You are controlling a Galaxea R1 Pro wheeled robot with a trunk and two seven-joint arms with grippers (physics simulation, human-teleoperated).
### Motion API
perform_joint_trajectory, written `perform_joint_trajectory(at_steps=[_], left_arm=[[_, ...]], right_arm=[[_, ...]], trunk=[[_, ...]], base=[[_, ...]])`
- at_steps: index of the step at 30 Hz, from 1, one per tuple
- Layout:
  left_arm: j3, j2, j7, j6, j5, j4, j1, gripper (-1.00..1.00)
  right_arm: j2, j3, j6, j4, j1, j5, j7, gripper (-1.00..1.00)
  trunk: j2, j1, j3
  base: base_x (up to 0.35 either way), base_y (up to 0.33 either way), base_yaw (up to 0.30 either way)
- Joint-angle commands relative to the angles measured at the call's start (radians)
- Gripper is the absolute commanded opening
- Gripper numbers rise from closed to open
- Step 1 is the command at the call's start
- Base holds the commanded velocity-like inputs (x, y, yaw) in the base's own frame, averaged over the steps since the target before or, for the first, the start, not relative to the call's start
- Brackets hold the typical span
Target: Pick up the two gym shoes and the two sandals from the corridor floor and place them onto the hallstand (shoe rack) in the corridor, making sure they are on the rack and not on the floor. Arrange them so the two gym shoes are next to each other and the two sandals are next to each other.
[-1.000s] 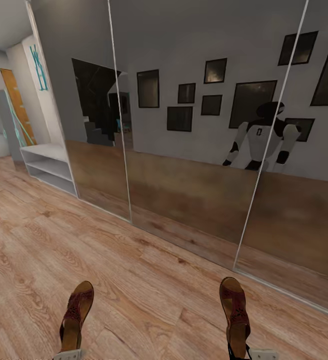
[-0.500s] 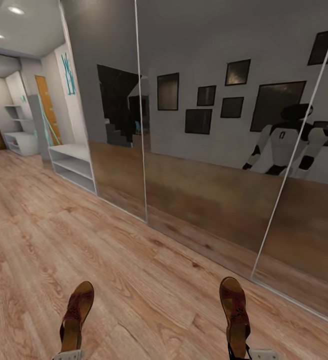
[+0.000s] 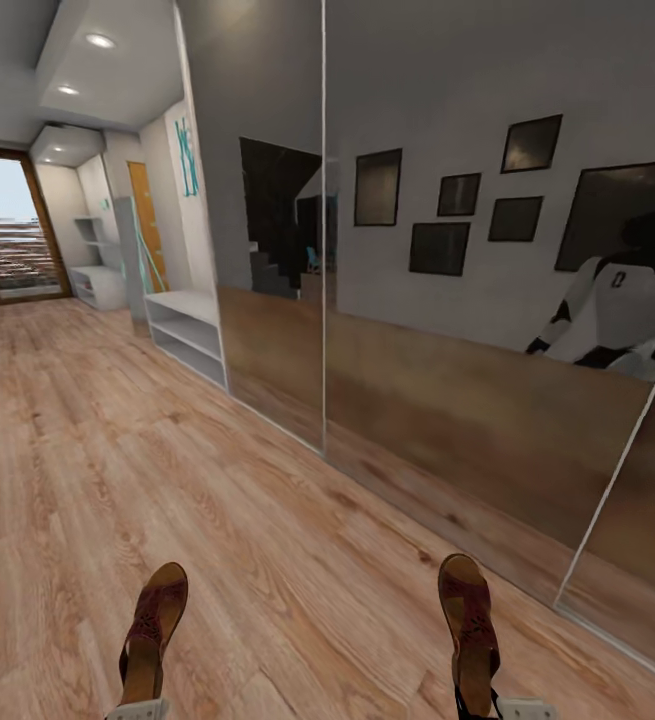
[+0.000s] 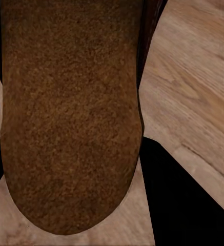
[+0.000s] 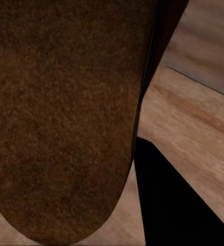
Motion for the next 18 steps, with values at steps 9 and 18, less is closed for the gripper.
perform_joint_trajectory(at_steps=[9,18], left_arm=[[0.009,0.000,-0.002,-0.004,-0.012,0.001,-0.001,-1.00],[0.009,0.000,-0.002,-0.004,-0.012,0.001,-0.001,-1.00]], right_arm=[[0.001,-0.008,-0.002,-0.001,0.000,-0.002,0.010,-1.00],[0.002,-0.008,-0.002,-0.001,0.000,-0.002,0.010,-1.00]], trunk=[[0.000,0.000,0.007],[0.000,0.000,0.009]], base=[[0.334,0.076,0.235],[0.326,0.131,0.267]])
